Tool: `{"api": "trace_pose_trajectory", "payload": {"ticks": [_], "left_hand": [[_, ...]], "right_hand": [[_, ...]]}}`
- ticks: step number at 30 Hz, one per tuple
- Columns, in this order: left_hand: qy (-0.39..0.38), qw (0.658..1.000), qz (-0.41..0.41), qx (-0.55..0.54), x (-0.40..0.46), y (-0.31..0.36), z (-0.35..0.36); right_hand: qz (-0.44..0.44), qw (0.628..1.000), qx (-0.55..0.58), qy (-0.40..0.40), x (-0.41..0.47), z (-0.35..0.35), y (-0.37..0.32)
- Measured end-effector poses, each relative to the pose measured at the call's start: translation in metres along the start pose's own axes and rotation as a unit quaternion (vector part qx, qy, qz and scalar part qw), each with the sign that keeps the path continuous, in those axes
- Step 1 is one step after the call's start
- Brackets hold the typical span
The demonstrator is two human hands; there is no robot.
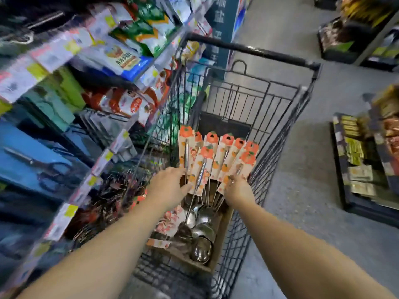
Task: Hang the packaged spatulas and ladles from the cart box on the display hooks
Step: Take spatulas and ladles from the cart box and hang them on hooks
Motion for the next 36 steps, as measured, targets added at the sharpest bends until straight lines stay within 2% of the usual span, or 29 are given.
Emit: {"api": "trace_pose_trajectory", "payload": {"ticks": [6,11,14,19,22,24,28,36], "left_hand": [[-0.056,0.998,-0.015,-0.021,0.045,-0.03,0.072],[-0.086,0.996,-0.024,-0.024,0.07,-0.057,0.114],[-0.091,0.995,-0.019,-0.035,0.079,-0.064,0.13],[-0.09,0.995,-0.002,-0.033,0.09,-0.069,0.141],[-0.088,0.996,0.003,-0.026,0.095,-0.072,0.145],[-0.086,0.996,0.007,-0.029,0.097,-0.074,0.145],[-0.088,0.995,0.011,-0.036,0.096,-0.076,0.145],[-0.121,0.993,0.0,-0.015,0.094,-0.062,0.139]], "right_hand": [[0.092,0.992,0.024,-0.084,0.032,0.093,0.042],[0.194,0.975,0.103,-0.04,0.054,0.14,0.074],[0.213,0.969,0.127,-0.008,0.064,0.159,0.084],[0.125,0.978,0.151,-0.066,0.084,0.196,0.07],[0.099,0.971,0.188,-0.112,0.097,0.217,0.057],[0.079,0.974,0.175,-0.121,0.104,0.222,0.052],[0.047,0.976,0.186,-0.098,0.106,0.208,0.048],[-0.09,0.981,0.17,-0.021,0.115,0.118,0.0]]}}
Point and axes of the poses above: each hand's wrist, its own x-axis towards the middle knuckle, its own z-axis out of the palm, y = z × x, the point moved 4 cm from there along x, towards the middle knuckle, and after that the axes turned 5 degrees about -z, right-handed, at the moved point
